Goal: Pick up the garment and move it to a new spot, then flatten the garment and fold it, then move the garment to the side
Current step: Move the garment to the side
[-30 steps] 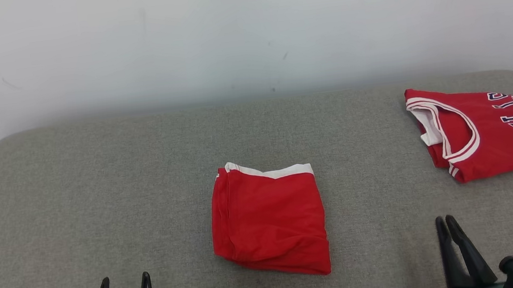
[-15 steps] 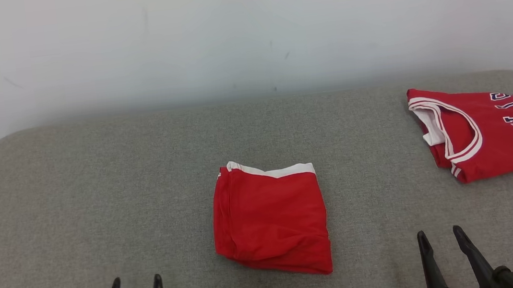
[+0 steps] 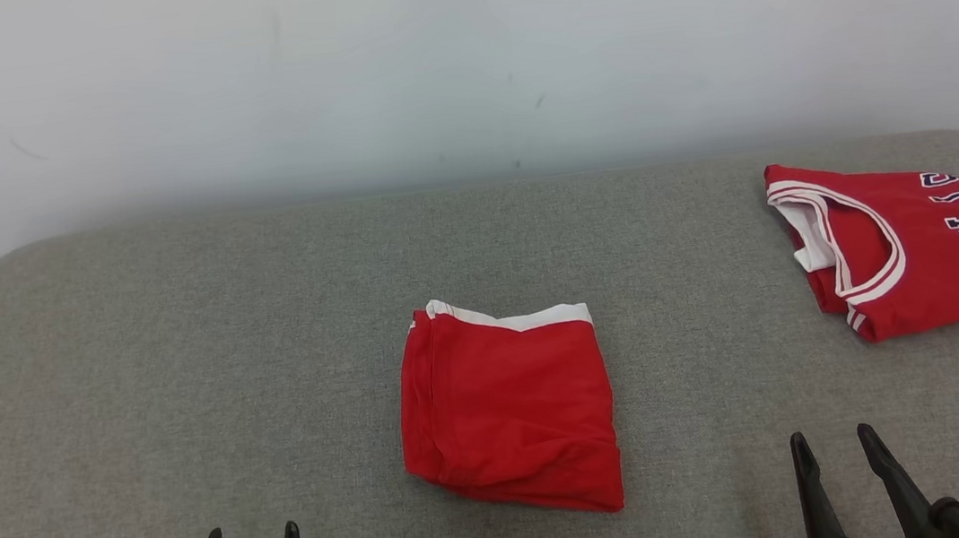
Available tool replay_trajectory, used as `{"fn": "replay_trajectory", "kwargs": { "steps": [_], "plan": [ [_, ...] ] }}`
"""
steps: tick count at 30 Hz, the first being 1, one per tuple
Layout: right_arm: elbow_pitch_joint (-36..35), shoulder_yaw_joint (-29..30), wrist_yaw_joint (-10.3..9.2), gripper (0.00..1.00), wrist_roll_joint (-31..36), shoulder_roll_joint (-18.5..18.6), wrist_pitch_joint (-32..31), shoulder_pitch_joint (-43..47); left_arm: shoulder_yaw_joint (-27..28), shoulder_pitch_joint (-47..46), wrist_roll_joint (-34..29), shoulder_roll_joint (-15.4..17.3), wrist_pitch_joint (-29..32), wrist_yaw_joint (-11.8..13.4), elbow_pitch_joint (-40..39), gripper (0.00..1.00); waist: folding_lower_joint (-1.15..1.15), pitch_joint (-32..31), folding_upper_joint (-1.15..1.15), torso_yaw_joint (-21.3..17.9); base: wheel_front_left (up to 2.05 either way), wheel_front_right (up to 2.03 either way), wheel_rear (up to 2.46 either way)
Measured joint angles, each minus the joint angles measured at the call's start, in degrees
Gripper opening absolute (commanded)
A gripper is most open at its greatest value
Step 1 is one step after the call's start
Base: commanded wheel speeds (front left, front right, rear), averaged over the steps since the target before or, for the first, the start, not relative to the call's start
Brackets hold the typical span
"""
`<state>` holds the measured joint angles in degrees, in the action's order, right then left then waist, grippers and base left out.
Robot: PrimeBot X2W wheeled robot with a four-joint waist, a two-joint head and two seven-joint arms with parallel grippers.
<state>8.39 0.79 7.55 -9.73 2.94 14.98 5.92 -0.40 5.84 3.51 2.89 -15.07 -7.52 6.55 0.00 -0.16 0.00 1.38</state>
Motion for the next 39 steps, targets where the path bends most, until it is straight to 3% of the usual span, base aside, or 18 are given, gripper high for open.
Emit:
{"fn": "replay_trajectory", "kwargs": {
  "steps": [39],
  "plan": [
    [0.4,-0.5,0.00,1.00,0.1,0.0,0.0,0.0,0.5,0.0,0.1,0.0,0.0,0.0,0.0,1.00,0.00,0.1,0.00,0.2,0.00,0.00,0.00]
  ]
}}
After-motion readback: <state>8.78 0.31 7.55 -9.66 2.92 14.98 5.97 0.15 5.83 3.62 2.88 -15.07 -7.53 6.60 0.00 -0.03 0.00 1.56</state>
